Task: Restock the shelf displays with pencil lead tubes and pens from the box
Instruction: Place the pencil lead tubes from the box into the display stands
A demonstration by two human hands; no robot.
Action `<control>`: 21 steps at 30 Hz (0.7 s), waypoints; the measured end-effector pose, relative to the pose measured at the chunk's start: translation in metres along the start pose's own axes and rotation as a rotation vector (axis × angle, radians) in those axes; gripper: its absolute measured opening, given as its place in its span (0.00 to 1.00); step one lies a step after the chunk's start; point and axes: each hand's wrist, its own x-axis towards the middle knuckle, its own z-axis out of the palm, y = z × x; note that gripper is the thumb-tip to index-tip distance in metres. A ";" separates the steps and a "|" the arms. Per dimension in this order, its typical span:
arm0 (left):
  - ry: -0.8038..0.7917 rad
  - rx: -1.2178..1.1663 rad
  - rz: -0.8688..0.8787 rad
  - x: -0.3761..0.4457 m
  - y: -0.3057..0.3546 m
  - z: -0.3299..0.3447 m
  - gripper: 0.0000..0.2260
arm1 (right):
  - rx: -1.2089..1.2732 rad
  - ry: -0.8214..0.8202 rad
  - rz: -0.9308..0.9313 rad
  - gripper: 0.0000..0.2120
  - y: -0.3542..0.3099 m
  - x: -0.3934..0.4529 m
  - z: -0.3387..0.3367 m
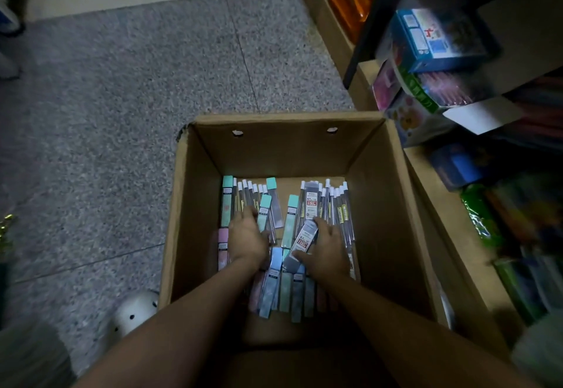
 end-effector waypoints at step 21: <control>-0.348 -0.502 0.327 -0.049 0.131 -0.114 0.17 | 0.299 0.293 -0.425 0.20 -0.069 -0.067 -0.161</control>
